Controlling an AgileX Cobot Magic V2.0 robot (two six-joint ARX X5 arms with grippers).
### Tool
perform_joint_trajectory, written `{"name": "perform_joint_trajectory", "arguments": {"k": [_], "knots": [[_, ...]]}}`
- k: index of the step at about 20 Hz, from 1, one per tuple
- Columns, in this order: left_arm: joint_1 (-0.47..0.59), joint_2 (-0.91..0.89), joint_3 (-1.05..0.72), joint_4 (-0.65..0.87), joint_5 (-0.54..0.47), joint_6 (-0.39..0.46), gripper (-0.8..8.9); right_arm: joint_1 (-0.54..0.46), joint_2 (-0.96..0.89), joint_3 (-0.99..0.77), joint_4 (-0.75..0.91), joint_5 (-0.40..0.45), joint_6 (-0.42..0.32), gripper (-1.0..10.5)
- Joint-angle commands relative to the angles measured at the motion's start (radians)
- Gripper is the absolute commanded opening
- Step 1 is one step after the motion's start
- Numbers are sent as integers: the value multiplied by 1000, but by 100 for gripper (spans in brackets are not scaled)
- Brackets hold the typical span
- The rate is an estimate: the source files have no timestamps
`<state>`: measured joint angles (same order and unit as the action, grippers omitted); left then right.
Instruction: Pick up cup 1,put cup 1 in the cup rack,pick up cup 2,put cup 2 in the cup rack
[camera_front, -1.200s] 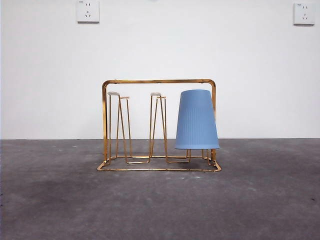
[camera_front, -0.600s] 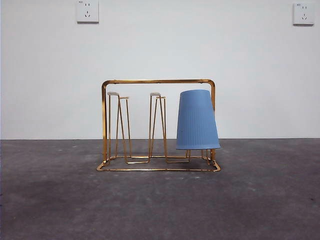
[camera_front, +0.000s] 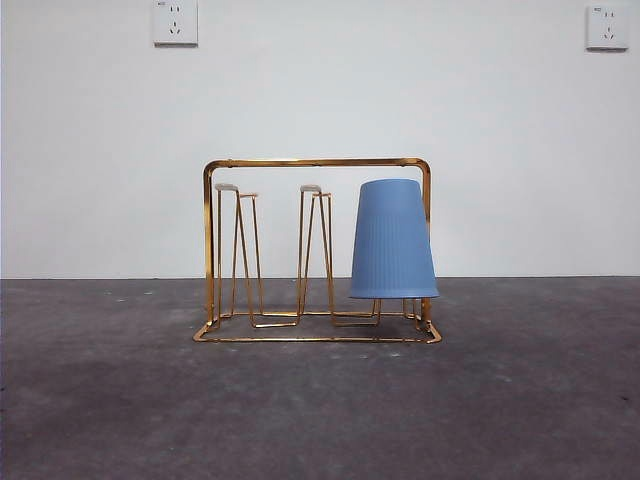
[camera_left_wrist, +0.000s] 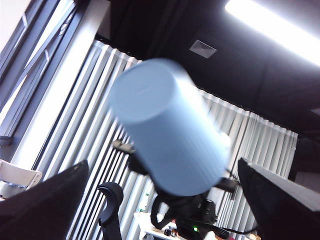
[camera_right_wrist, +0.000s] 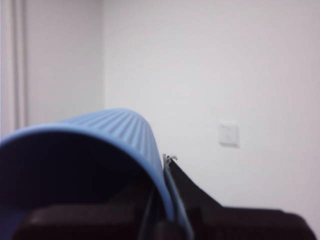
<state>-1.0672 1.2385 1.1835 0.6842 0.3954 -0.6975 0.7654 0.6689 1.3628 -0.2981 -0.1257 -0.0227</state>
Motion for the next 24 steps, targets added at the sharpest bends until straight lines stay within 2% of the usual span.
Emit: {"name": "perform_joint_trajectory", "arguments": {"k": [1,10,20,24], "knots": [[2,22,-5,51,-3,-23,505,1,6,-4,21,-16,4,-16],[10,87,-4,238,-11,-59,504,1,88,-4,18,-52,4,-16],[10,95,-4,304,-56,-58,489,1,140,-4,11,-69,4,-15],[10,95,-4,340,-56,-58,309,1,138,-4,11,-66,4,-15]]}}
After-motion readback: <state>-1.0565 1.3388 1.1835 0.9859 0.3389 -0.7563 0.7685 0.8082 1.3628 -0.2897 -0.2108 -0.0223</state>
